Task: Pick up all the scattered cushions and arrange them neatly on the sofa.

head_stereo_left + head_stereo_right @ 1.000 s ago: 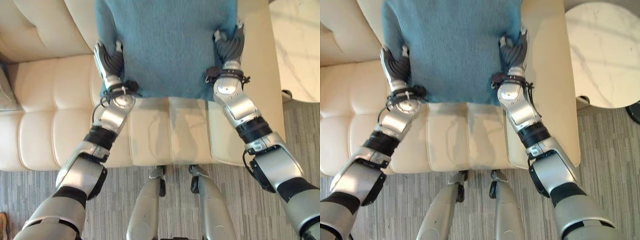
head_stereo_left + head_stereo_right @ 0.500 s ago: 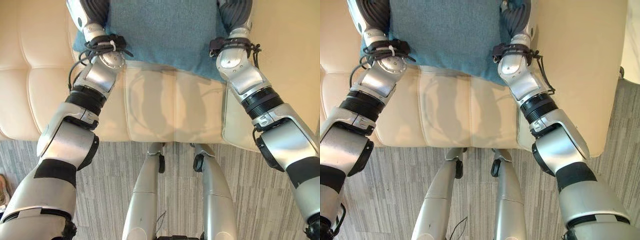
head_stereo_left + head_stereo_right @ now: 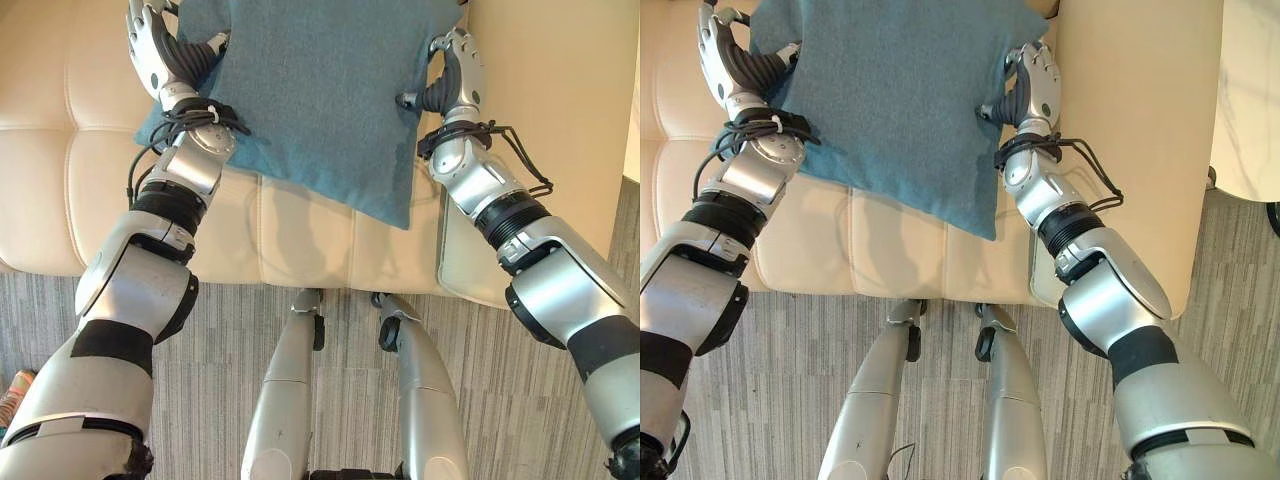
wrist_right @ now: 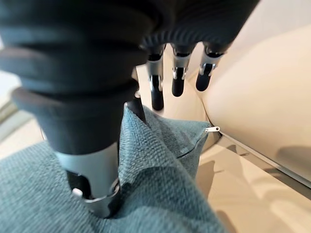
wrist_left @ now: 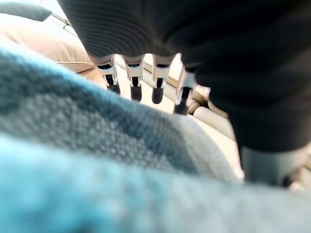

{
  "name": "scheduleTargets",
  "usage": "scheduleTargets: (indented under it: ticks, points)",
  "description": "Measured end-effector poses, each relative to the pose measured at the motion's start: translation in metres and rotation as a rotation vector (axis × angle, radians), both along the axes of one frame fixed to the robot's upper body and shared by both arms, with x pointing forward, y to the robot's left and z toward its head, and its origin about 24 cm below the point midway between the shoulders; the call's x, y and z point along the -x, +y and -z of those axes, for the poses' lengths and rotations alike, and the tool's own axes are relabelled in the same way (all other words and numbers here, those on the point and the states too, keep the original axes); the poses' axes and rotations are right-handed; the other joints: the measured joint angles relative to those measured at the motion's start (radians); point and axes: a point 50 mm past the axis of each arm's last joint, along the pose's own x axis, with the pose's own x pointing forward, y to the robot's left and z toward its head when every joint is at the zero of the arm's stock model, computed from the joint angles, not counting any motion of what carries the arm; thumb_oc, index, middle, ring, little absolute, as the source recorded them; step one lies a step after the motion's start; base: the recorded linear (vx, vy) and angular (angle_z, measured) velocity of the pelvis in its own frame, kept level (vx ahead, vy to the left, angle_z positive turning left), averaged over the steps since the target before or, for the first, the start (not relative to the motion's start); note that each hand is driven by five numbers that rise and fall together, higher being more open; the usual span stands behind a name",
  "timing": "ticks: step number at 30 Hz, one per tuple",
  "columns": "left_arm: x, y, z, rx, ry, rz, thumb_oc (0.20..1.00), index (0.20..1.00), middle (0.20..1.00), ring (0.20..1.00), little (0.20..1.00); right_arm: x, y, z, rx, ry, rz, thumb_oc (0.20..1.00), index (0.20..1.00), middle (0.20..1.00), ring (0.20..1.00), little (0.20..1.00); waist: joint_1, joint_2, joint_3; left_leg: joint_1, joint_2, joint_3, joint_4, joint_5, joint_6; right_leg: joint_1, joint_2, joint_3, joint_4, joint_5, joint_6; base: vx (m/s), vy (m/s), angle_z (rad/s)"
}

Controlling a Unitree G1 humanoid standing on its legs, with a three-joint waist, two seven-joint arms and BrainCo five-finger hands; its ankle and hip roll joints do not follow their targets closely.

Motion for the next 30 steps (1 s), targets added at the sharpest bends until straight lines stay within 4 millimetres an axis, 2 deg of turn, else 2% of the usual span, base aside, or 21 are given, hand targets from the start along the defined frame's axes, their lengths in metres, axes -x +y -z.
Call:
scheduleTargets:
  ticks: [6, 8, 13, 16, 19, 20, 23, 26, 28, 30]
  points:
    - [0.000, 0.002, 0.002, 0.029, 0.004, 0.001, 1.000, 1.000, 1.000, 1.000, 1.000, 0.001, 0.009, 0.002, 0.014, -0.004, -0.014, 1.000, 1.000, 1.000, 1.000, 1.000, 0.002, 0.000, 0.000, 0.032, 0.000, 0.000, -0.006, 0.001, 0.001, 0.033, 0.002, -0.001, -0.011, 0.003, 0.000, 0.00, -0.006, 0.00]
    - [0.001, -0.001, -0.003, 0.037, -0.033, 0.028, 1.000, 1.000, 1.000, 1.000, 1.000, 0.001, 0.010, 0.001, 0.022, -0.018, -0.012, 1.000, 1.000, 1.000, 1.000, 1.000, 0.004, 0.001, 0.000, 0.040, 0.001, -0.002, -0.006, 0.001, 0.000, 0.043, 0.002, -0.004, -0.012, 0.003, 0.000, -0.01, -0.040, 0.02]
    - [0.006, -0.014, -0.016, 0.130, -0.138, 0.114, 1.000, 1.000, 1.000, 1.000, 1.000, 0.009, 0.016, -0.015, 0.015, -0.141, -0.013, 1.000, 1.000, 1.000, 1.000, 1.000, 0.008, 0.001, -0.001, 0.051, -0.002, -0.013, -0.035, 0.004, -0.012, 0.051, 0.000, -0.017, -0.022, 0.002, -0.001, 0.00, -0.028, 0.05]
    - [0.007, -0.020, -0.021, 0.293, -0.197, 0.186, 1.000, 1.000, 1.000, 1.000, 1.000, 0.012, 0.014, -0.027, -0.038, -0.185, -0.003, 1.000, 1.000, 1.000, 1.000, 1.000, 0.009, 0.002, -0.001, 0.052, -0.002, -0.030, -0.039, 0.007, -0.017, 0.057, 0.002, -0.028, -0.022, -0.003, -0.004, 0.01, -0.016, 0.11]
    - [0.007, -0.021, -0.021, 0.539, -0.249, 0.308, 1.000, 1.000, 1.000, 1.000, 1.000, 0.011, 0.012, -0.034, -0.180, -0.155, -0.037, 1.000, 1.000, 1.000, 1.000, 1.000, 0.018, 0.002, -0.001, 0.063, -0.003, -0.031, -0.059, 0.012, -0.020, 0.060, 0.002, -0.029, -0.024, -0.007, -0.007, 0.00, -0.011, 0.01]
    - [0.006, -0.019, -0.021, 0.689, -0.287, 0.364, 1.000, 1.000, 1.000, 1.000, 1.000, 0.010, 0.014, -0.033, -0.238, -0.119, -0.070, 1.000, 1.000, 1.000, 1.000, 1.000, 0.019, 0.002, -0.001, 0.069, -0.003, -0.032, -0.067, 0.019, -0.015, 0.063, 0.001, -0.030, -0.026, -0.008, -0.008, 0.00, 0.000, 0.00]
    - [0.007, -0.014, -0.020, 0.762, -0.302, 0.424, 1.000, 1.000, 1.000, 1.000, 1.000, 0.008, 0.015, -0.029, -0.306, -0.068, -0.118, 1.000, 1.000, 1.000, 1.000, 1.000, 0.020, 0.002, 0.000, 0.083, -0.001, -0.037, -0.079, 0.022, -0.016, 0.081, 0.002, -0.044, -0.038, -0.009, -0.009, 0.02, -0.021, 0.02]
    - [0.008, 0.002, -0.006, 0.752, -0.285, 0.417, 1.000, 1.000, 1.000, 1.000, 1.000, 0.007, 0.010, -0.016, -0.387, -0.022, -0.149, 1.000, 1.000, 1.000, 1.000, 1.000, 0.021, 0.003, 0.000, 0.124, 0.001, -0.044, -0.100, 0.024, -0.019, 0.127, 0.007, -0.054, -0.064, -0.010, -0.010, 0.04, -0.017, 0.04]
    - [0.011, 0.018, 0.016, 0.725, -0.243, 0.394, 1.000, 1.000, 1.000, 1.000, 1.000, 0.008, 0.011, 0.004, -0.411, 0.023, -0.197, 1.000, 1.000, 1.000, 1.000, 1.000, 0.021, 0.003, 0.000, 0.174, 0.003, -0.045, -0.125, 0.024, -0.019, 0.179, 0.014, -0.055, -0.095, -0.010, -0.009, 0.07, -0.005, -0.01]
    - [0.020, 0.040, 0.059, 0.723, -0.168, 0.346, 1.000, 1.000, 1.000, 1.000, 1.000, 0.015, 0.012, 0.044, -0.439, 0.117, -0.272, 1.000, 1.000, 1.000, 1.000, 1.000, 0.019, 0.002, 0.000, 0.256, 0.006, -0.046, -0.163, 0.023, -0.020, 0.262, 0.022, -0.057, -0.141, -0.008, -0.006, 0.11, 0.031, -0.02]
